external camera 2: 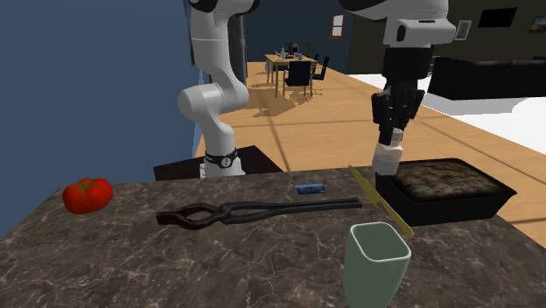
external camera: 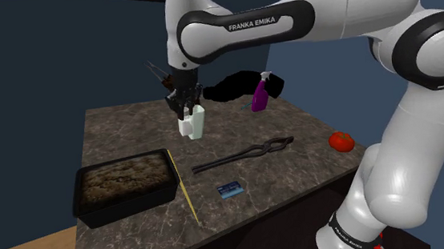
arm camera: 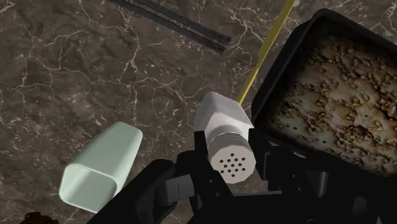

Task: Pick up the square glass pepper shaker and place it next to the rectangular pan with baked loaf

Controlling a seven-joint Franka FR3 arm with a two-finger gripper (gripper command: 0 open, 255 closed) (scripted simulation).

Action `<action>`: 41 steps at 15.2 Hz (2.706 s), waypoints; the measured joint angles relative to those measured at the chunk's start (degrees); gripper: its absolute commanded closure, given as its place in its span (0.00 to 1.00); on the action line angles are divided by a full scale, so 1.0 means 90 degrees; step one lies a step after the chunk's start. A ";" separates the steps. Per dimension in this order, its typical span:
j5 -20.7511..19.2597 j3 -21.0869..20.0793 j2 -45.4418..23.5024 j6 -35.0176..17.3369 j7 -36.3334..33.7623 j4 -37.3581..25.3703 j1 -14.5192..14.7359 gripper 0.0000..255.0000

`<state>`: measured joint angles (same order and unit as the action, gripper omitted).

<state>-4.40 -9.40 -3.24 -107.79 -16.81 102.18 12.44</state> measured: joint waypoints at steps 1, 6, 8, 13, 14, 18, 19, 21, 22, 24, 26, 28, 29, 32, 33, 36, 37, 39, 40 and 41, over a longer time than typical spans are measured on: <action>-0.0004 -0.0006 -0.0003 -0.0084 -0.0021 0.0084 0.0007 1.00; -0.0024 -0.0011 -0.0044 -0.0506 -0.0075 0.0470 0.0014 1.00; -0.0037 -0.0008 -0.0089 -0.0662 -0.0084 0.0580 0.0012 1.00; -0.0074 0.0000 -0.0217 -0.1056 -0.0116 0.0850 0.0008 1.00; -0.0079 0.0002 -0.0222 -0.1135 -0.0122 0.0922 0.0006 1.00; -0.0116 0.0000 -0.0321 -0.1472 -0.0175 0.1166 0.0016 1.00; -0.0130 0.0004 -0.0377 -0.1545 -0.0180 0.1183 0.0013 1.00; -0.0151 0.0006 -0.0435 -0.1708 -0.0208 0.1290 0.0017 1.00; -0.0161 0.0006 -0.0460 -0.1792 -0.0221 0.1350 0.0019 1.00; -0.0183 0.0014 -0.0525 -0.1947 -0.0232 0.1441 0.0015 1.00; -0.0208 0.0020 -0.0592 -0.2116 -0.0253 0.1546 0.0015 1.00; -0.0225 0.0021 -0.0647 -0.2181 -0.0272 0.1557 0.0020 1.00; -0.0228 0.0020 -0.0655 -0.2195 -0.0278 0.1563 0.0022 1.00; -0.0230 0.0019 -0.0660 -0.2207 -0.0284 0.1569 0.0025 1.00; -0.0231 0.0019 -0.0660 -0.2208 -0.0285 0.1569 0.0025 1.00; -0.0231 0.0019 -0.0661 -0.2209 -0.0286 0.1569 0.0026 0.00; -0.0231 0.0019 -0.0661 -0.2209 -0.0286 0.1569 0.0026 0.00; -0.0231 0.0019 -0.0661 -0.2209 -0.0286 0.1569 0.0026 0.00; -0.0231 0.0019 -0.0661 -0.2209 -0.0286 0.1569 0.0026 0.00; -0.0213 0.0017 -0.0608 -0.2123 -0.0265 0.1531 0.0021 0.00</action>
<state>-6.31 -9.25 -8.71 -126.90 -19.20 115.96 12.62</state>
